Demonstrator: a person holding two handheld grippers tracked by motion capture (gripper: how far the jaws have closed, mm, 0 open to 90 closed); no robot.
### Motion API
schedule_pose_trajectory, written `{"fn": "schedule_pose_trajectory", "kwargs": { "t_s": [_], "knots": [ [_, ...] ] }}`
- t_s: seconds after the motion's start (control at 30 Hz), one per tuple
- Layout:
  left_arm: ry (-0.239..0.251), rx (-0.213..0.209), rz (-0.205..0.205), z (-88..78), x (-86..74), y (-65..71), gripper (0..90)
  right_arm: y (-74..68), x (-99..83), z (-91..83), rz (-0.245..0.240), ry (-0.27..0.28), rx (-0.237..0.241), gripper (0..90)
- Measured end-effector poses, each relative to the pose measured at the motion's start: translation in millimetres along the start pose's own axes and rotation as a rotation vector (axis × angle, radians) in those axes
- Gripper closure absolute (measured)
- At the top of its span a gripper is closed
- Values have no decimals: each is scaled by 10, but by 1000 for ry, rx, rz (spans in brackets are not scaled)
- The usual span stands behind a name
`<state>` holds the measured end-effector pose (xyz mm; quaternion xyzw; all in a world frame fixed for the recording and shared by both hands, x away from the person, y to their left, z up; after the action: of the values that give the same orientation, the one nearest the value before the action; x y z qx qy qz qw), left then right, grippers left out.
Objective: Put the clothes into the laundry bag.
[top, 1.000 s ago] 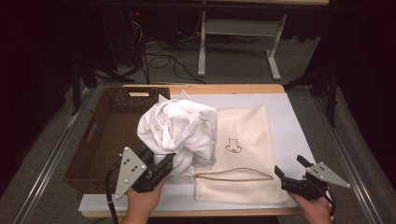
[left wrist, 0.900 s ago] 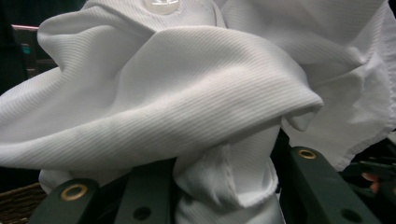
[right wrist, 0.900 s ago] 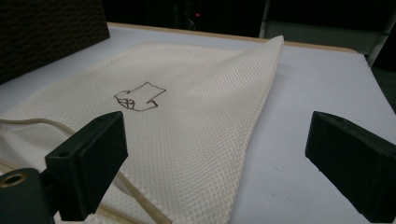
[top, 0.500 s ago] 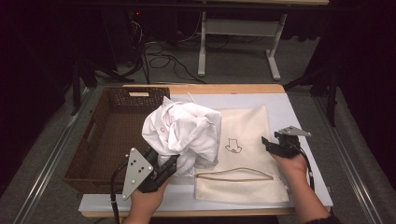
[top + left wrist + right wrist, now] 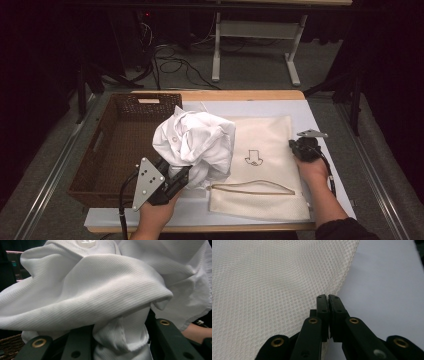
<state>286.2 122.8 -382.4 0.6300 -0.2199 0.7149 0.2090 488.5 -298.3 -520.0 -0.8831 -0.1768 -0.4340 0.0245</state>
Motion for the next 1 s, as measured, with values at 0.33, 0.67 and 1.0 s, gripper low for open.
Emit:
{"fn": "schedule_pose_trajectory", "kwargs": {
  "t_s": [0.33, 0.67, 1.0],
  "knots": [
    [-18, 6, -4, 39, -36, -6, 647, 402, -513, -611, 82, 43, -55, 880],
    [-45, 15, -3, 65, -104, -30, 643, -114, -585, -1185, -9, 180, 124, 593],
    [-53, 22, -5, 51, -114, -38, 642, -896, -647, -1413, -182, 166, 387, 545]
  ]
}}
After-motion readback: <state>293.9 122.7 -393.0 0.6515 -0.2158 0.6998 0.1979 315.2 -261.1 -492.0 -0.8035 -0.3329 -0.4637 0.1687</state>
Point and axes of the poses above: each handheld gripper's, and its own axes: z roughly forward along the jaws, x roughly out of its top, y roughly to its right, the point moved 2 cm from there along z, roughly forward along the jaws, and after that the axes turned 3 degrees about y, right-handed, at the moved point
